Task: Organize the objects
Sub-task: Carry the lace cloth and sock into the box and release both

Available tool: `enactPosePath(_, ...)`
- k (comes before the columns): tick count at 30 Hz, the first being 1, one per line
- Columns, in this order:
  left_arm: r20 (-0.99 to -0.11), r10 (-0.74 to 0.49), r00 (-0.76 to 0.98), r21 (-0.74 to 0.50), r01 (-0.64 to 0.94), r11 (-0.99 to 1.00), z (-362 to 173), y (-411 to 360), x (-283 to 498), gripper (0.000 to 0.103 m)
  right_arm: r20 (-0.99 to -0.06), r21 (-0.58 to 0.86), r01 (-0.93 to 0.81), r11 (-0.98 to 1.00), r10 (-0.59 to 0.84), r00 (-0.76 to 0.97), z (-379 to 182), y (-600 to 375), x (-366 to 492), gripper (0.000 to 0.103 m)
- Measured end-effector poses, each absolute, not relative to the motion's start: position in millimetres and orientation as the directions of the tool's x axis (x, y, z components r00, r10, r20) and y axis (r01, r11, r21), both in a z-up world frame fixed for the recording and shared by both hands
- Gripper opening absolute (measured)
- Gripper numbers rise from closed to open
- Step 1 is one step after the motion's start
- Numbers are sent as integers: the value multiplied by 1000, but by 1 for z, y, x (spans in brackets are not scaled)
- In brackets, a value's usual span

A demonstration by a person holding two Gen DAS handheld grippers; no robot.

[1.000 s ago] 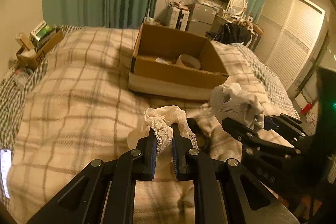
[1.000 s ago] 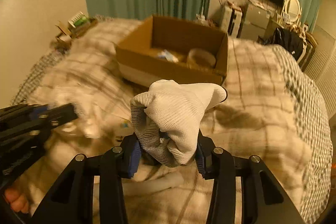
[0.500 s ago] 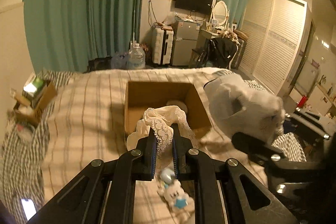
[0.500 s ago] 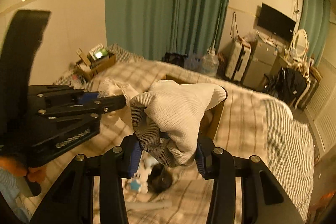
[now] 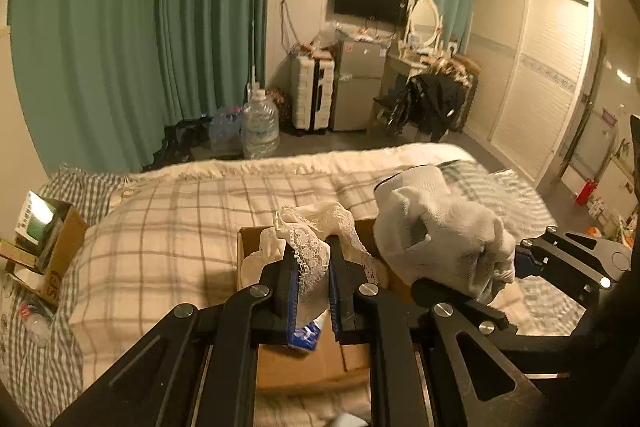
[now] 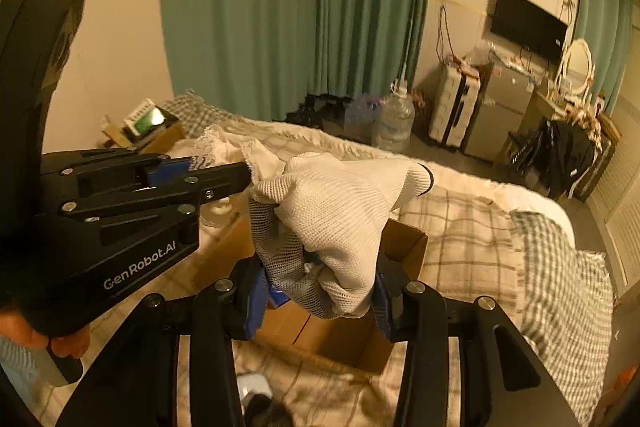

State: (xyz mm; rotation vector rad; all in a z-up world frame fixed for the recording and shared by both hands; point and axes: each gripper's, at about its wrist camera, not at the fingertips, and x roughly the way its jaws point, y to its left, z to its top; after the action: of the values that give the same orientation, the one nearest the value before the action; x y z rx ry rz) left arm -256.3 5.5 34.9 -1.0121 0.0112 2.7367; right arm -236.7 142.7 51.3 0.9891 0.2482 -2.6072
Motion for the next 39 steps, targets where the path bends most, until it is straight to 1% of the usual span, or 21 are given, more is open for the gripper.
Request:
enactPosePath(6, -705, 192, -683, -79, -193, -978, -23, 4, -292, 13, -721, -9, 340, -941, -230, -654, -3, 151, -277, 41)
enactPosePath(9, -717, 197, -669, -71, -210, -975, -45, 5, -298, 15, -727, 8, 338, -941, -238, -645, -25, 154, -282, 49)
enactPosePath(10, -721, 196, -665, -68, -213, -975, -49, 5, -299, 17, -730, 13, 327, -945, -233, -643, -30, 158, -287, 57)
enactPosePath(11, -730, 195, -654, -69, -214, -974, -53, 5, -300, 27, -727, 18, 312, -950, -227, -648, -33, 161, -287, 63)
enactPosePath(12, -735, 197, -649, -72, -215, -974, -54, 3, -301, 34, -720, 24, 305, -952, -228, -656, -31, 163, -286, 64)
enactPosePath(14, -723, 192, -663, -83, -193, -978, -50, -2, -294, 66, -707, 28, 293, -956, -227, -670, -24, 170, -282, 67)
enactPosePath(15, -712, 185, -677, -84, -179, -980, -46, -4, -290, 72, -700, 28, 286, -958, -223, -679, -18, 172, -279, 69)
enactPosePath(16, -700, 179, -691, -85, -169, -982, -41, -7, -285, 79, -689, 26, 275, -961, -217, -691, -9, 173, -275, 74)
enactPosePath(19, -674, 166, -719, -80, -153, -985, -15, -12, -265, 81, -654, -4, 243, -970, -181, -735, 20, 179, -253, 82)
enactPosePath(21, -647, 148, -748, -66, -139, -988, 10, -16, -244, 90, -626, -35, 215, -976, -147, -766, 43, 183, -234, 88)
enactPosePath(22, -635, 140, -760, -61, -132, -989, 20, -16, -236, 98, -606, -49, 200, -979, -130, -785, 57, 186, -222, 92)
enactPosePath(23, -608, 130, -783, -58, -119, -991, 35, -18, -222, 103, -593, -61, 186, -981, -115, -797, 68, 187, -213, 94)
enactPosePath(24, -586, 126, -800, -59, -113, -992, 47, -20, -210, 103, -582, -82, 162, -983, -85, -809, 81, 189, -200, 95)
enactPosePath(26, -544, 120, -831, -60, -104, -993, 77, -23, -183, 103, -593, -130, 105, -986, -8, -805, 104, 194, -175, 96)
enactPosePath(28, -522, 86, -849, -40, -76, -996, 100, -22, -161, 103, -599, -124, 65, -990, 23, -800, 123, 202, -154, 97)
enactPosePath(30, -505, 29, -862, -4, -32, -999, 123, -21, -133, 103, -601, -104, 53, -993, 20, -799, 143, 209, -129, 99)
enactPosePath(31, -501, 25, -865, -1, -28, -1000, 129, -21, -125, 103, -596, -102, 55, -993, 16, -803, 151, 212, -116, 101)
enactPosePath(35, -489, 35, -872, -21, -29, -999, 149, -23, -79, 103, -557, -135, 65, -989, 21, -831, 178, 212, -58, 103)
enactPosePath(38, -484, 58, -873, -31, -49, -998, 149, -22, -50, 103, -517, -149, 97, -984, -6, -856, 184, 205, -15, 103)
enactPosePath(39, -483, 56, -874, -27, -49, -998, 146, -22, -41, 103, -517, -150, 119, -982, -25, -855, 182, 203, -2, 103)
